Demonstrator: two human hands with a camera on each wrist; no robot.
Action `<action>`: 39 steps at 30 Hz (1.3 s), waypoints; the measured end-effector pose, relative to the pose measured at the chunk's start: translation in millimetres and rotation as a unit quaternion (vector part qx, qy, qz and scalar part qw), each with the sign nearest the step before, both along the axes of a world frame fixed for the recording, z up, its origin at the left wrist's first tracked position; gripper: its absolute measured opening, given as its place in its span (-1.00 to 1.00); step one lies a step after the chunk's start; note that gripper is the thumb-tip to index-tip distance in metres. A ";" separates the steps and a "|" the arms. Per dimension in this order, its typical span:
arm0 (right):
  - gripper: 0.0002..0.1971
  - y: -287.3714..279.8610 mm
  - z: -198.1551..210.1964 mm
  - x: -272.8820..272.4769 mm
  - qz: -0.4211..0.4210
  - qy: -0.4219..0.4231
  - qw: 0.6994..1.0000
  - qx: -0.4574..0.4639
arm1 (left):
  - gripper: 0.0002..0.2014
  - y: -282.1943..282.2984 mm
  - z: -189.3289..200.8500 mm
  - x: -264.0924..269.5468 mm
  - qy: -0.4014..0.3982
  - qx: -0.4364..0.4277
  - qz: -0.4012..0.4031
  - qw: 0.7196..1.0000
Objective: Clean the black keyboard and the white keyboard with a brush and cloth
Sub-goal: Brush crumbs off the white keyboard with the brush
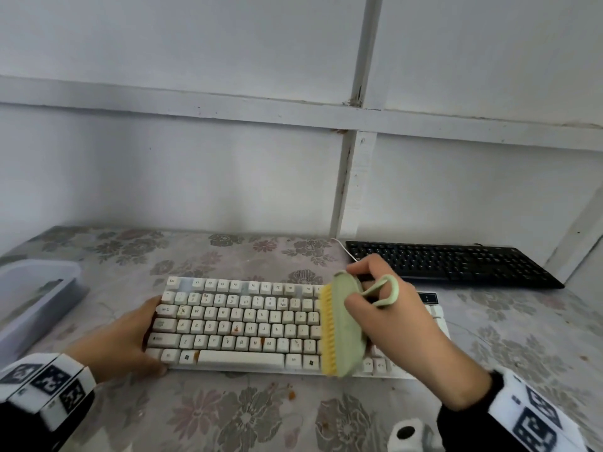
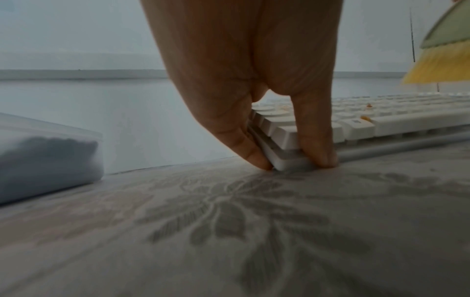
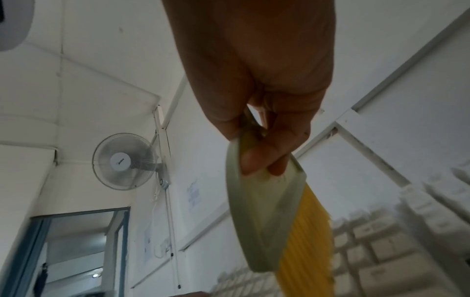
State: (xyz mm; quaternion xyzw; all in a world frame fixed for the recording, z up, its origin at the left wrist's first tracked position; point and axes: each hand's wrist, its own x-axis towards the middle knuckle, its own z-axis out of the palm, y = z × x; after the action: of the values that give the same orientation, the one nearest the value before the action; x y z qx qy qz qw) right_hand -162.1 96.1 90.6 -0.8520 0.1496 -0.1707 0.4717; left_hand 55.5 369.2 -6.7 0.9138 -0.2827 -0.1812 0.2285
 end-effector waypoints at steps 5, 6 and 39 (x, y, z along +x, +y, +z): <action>-0.74 -4.4 -5.8 14.0 -0.030 -0.016 0.999 -0.021 | 0.04 0.2 0.7 -1.1 0.011 -0.028 -0.010 0.999; -0.75 -3.9 -8.4 14.4 -0.029 -0.016 0.999 -0.027 | 0.04 0.6 0.9 -0.9 0.011 -0.029 -0.012 0.999; -0.78 12.7 -27.3 4.3 0.044 0.049 0.998 0.025 | 0.04 -0.9 2.6 -4.0 -0.011 -0.028 -0.015 0.999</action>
State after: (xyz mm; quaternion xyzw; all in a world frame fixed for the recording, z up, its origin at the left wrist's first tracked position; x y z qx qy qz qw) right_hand -157.8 108.7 63.3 -0.8531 0.1394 -0.1039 0.4919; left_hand 51.5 368.3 -4.1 0.9047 -0.3043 -0.1663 0.2477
